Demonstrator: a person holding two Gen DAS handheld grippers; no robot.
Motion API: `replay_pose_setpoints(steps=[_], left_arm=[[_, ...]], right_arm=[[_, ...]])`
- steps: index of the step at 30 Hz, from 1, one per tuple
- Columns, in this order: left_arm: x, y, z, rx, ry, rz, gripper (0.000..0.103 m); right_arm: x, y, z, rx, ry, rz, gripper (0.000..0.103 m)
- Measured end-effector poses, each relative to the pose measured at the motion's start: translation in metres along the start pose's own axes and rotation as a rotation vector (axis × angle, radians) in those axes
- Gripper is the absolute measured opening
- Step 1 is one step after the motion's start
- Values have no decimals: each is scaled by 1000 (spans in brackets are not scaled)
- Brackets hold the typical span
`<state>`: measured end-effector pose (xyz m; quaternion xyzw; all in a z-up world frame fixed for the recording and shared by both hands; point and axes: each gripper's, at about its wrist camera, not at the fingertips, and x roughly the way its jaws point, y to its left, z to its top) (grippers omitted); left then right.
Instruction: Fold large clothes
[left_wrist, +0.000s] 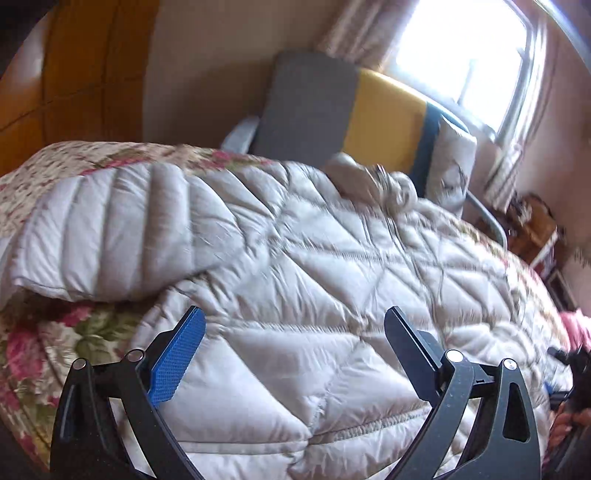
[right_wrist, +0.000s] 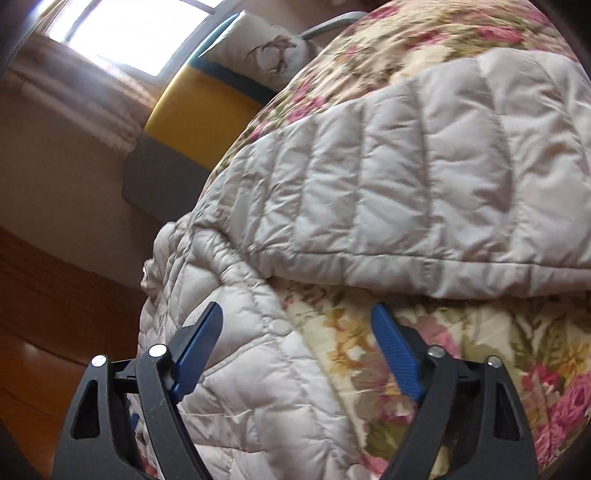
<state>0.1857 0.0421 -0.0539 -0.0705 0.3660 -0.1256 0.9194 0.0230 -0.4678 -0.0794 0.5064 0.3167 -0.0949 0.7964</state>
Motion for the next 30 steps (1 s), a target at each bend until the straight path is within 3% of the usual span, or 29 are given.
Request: replay_pose_setpoints(steps=[5,8,15,19,25,26,27,28,30], left_arm=[[12,11,-16,4,18,-3,96],[10,18,-22,-13,20,-5,96],[10,15,-29,31,8,-7,99],[8,16,-30,30,-5,-15,99],[8,17,-31,25,-8,-23,99],[8,17,-31,25,-6,-22,99],[8,17,-32,25,-4,-22,99],[9,17,-32,26,-1,-20,99],[9,16,-32,31,4,-14,99]], right_arm=[[-39,-50,20,227,-200,29,67],[-59,-69,30,294,-298,19,67],[-79,-94,59,410,-379,15,66],[-98,-110,55,560,-410,-2,68],[-111,-132,72,582,-486,-63,70],[-111,-131,79,557,-498,-89,68],[-107,-122,84,532,-502,-117,59],[-105,-120,89,505,-503,-140,41],[-91,-112,103,449,-471,-173,20]])
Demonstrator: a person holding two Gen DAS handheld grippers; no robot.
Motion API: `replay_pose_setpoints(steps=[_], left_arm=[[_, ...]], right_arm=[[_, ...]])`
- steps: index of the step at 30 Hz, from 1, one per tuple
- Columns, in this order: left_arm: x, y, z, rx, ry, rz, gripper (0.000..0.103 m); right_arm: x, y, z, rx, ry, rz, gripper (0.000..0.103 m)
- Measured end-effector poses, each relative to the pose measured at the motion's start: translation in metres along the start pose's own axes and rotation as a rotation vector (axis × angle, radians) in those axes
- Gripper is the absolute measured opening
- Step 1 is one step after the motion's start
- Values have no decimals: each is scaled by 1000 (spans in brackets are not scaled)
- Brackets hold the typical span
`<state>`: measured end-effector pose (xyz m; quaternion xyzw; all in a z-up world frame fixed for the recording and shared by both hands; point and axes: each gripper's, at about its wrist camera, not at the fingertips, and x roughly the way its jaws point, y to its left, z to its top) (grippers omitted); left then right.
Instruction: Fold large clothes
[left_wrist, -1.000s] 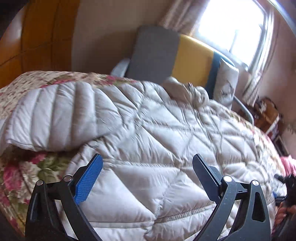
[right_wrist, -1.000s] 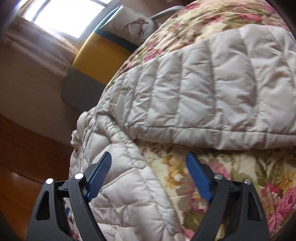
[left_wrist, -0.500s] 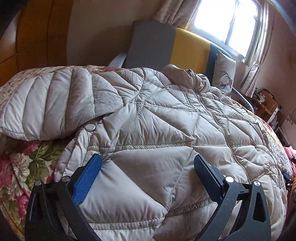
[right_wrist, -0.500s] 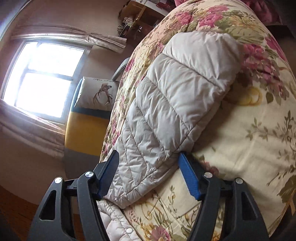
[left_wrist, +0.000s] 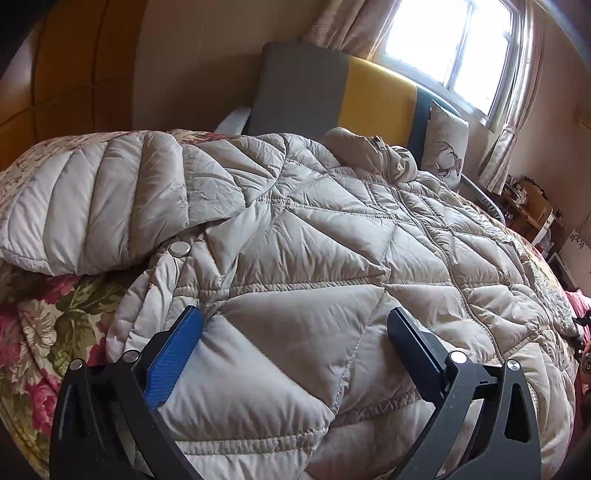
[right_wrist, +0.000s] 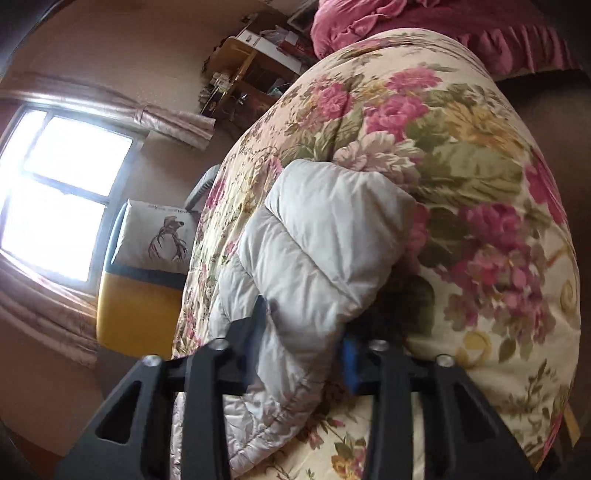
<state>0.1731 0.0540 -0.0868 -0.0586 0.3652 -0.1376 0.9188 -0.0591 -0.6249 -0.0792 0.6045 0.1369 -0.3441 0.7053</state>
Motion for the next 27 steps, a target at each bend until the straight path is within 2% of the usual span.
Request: replay_pose_setpoints(steps=[1,5,11,16,19,23,26,27], left_arm=[[1,-1,0,4,2,4,99],[2,-2,-1,12,3,15,99],[4,-1,-1,1,0,3,99],[2,2,-1,-8,-9,-10,99],[2,2,-2,-13,-14,-17,99],[1,3,-3,-16,-18,-22,99],[1,3,-3,-16,-20,-23,99],[1,3,-3,-16,-21,-21,99]], right_arm=[[4,5,-1,-30,7,-11,15],[-6,42,-16,-195,-20,19,12],[-12,147,-87,-544,3,163,12],[-9,230,-192,-872,83,361,12],[-8,257,-272,-1107,129,440,12],[6,258,-359,-1346,198,502,12],[22,244,-411,-1457,291,477,13],[33,238,-423,-1488,339,452,19]])
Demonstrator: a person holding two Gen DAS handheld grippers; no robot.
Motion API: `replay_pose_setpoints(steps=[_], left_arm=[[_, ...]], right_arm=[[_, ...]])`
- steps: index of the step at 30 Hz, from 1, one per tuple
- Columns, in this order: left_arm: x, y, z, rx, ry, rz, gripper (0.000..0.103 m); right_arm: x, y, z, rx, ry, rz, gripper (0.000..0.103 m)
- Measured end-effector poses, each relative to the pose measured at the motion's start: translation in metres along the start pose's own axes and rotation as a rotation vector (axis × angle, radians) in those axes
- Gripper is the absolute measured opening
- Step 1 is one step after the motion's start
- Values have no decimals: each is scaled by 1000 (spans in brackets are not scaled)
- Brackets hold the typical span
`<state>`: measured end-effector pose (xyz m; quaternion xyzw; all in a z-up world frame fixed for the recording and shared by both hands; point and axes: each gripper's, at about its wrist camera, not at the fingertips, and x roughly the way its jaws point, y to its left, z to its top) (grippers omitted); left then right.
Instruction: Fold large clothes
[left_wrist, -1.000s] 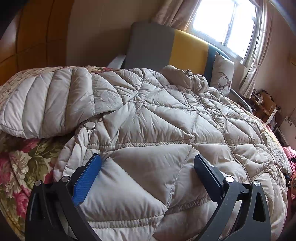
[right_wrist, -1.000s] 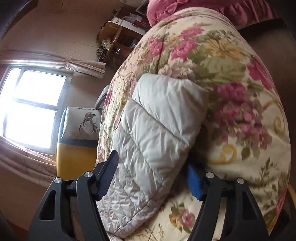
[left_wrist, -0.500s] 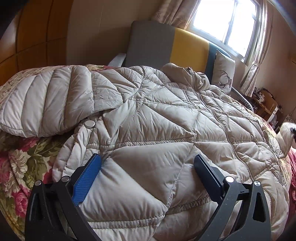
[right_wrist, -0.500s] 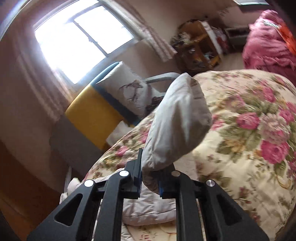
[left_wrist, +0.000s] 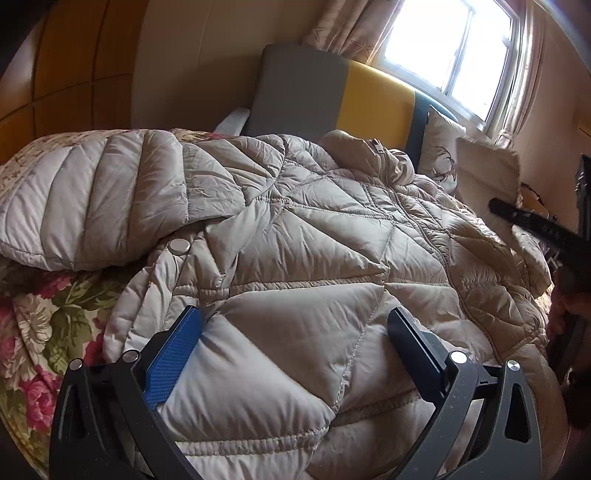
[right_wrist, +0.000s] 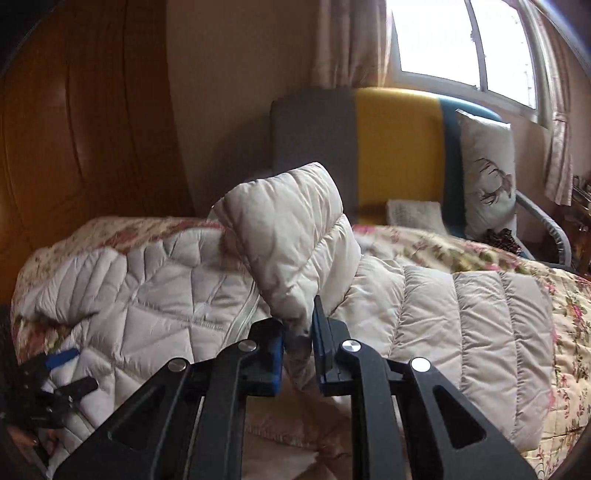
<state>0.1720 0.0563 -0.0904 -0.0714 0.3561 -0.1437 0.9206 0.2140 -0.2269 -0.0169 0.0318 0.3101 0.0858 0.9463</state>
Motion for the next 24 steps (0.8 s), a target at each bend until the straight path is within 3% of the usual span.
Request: replay_pose_setpoints(steps=[3,4,5,7,9,11,15,18,21,24], left_arm=[[0,-1,0,4,4,5,99],[0,-1,0,6,8,9,99],[1,-2,0,9,16,13,99],[3,-4,3,18,36,23,99],[4,-7,11,26,77,22,99],[4,-10,23,3,108,3,99],[-2,-23,65,-101,85,-150,99],[14,-53,93,-91,93,-201,99],[43,-91,109,-16,96,-242,99],[78,-119,111,26,134,-238,88]], right_arm=[[35,5,-18,4,146,46,54],[38,4,-22,11,164,69,58],[33,2,-26,16,155,82,64],[18,1,-27,31,91,95,88],[0,0,-31,26,24,61,97],[-16,2,-35,12,-24,-52,100],[-34,-11,-47,86,-105,-392,101],[-40,-34,-55,232,-146,-430,101],[-54,-54,-68,356,-232,-406,101],[-77,-75,-80,477,-317,-398,101]])
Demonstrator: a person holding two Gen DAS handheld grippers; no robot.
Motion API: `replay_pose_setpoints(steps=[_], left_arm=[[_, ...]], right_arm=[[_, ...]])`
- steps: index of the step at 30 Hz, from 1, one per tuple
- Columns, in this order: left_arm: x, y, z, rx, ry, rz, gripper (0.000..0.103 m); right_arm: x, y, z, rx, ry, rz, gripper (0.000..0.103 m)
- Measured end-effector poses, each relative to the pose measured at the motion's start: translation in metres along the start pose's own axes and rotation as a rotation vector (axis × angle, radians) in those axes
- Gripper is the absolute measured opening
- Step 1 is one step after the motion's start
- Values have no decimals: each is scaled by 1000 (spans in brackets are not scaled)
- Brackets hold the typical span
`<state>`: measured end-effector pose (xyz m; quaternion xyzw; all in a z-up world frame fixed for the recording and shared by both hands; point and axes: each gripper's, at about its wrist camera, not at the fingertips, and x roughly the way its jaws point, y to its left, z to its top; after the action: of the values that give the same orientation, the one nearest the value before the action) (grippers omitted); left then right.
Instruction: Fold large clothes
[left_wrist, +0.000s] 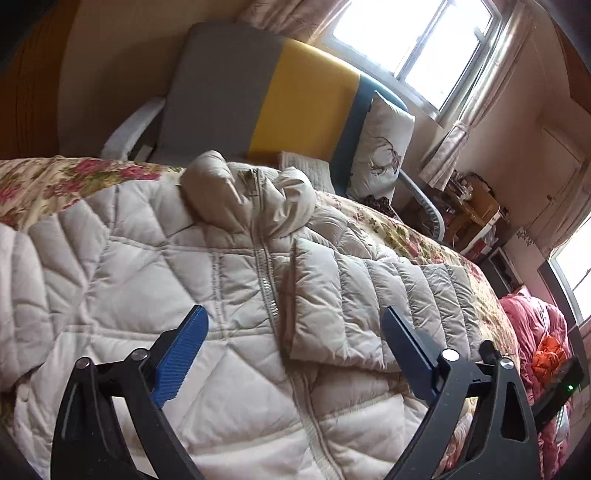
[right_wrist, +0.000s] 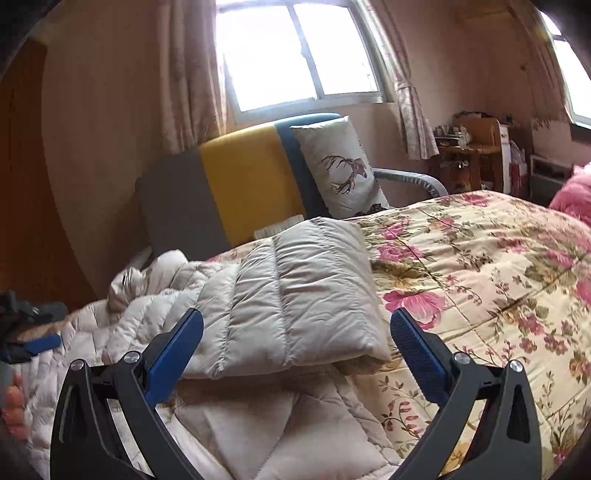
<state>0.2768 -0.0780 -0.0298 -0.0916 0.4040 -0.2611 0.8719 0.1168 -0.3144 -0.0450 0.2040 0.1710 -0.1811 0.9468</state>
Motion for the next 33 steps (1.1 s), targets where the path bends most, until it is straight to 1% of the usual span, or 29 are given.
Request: replay_pose_setpoints(steps=[1,2,3,4,5,6,7,8,10,13,15,16,18,21,24,26,28,29,33], left_arm=[[14,-6,1,18,21,4,84],[28,-11,1,42,47,11,84],[46,-16,0,65,83,38,82],[60,-18,-1,70,108,65,69],[69,-18,-3,59,129,72,54],[78,-16,-4,28,150,56,45],[82,-15,-3,-4,151,15,29],[81,-15,-2,-20,144,3,18],[70,-12,2,-46,86,-8,9],[39,-5,13,-48,-37,5,8],[23,7,13,-59,-86,37,8],[18,14,11,-72,-93,49,8],[14,27,-1,-103,-81,64,8],[13,46,-28,-136,-65,82,8],[8,57,-46,-173,-95,73,8],[6,60,-53,-189,-112,68,8],[2,65,-57,-203,-124,61,8],[2,67,-58,-210,-131,60,8],[-2,74,-65,-242,-154,52,8]], right_arm=[[-3,-10,1,46,-13,-1,101],[-6,-22,2,94,-19,-8,101],[-8,-34,4,144,-18,-27,101],[-8,-46,5,196,-11,-39,101],[-5,-55,5,241,2,-38,101],[-5,-65,7,281,18,-38,101],[-2,-73,6,318,35,-40,101],[2,-79,5,350,53,-39,101],[6,-91,5,405,82,-38,101],[3,-97,2,439,85,-31,101],[1,-95,2,432,84,-30,101],[2,-93,0,429,88,-30,101],[4,-93,-1,429,103,-29,101],[10,-94,-3,435,129,-33,101],[13,-92,-3,431,151,-38,101],[17,-89,-1,410,185,-63,101],[22,-77,7,340,237,-102,101],[24,-68,13,288,251,-95,101],[39,-25,40,51,215,-28,101]])
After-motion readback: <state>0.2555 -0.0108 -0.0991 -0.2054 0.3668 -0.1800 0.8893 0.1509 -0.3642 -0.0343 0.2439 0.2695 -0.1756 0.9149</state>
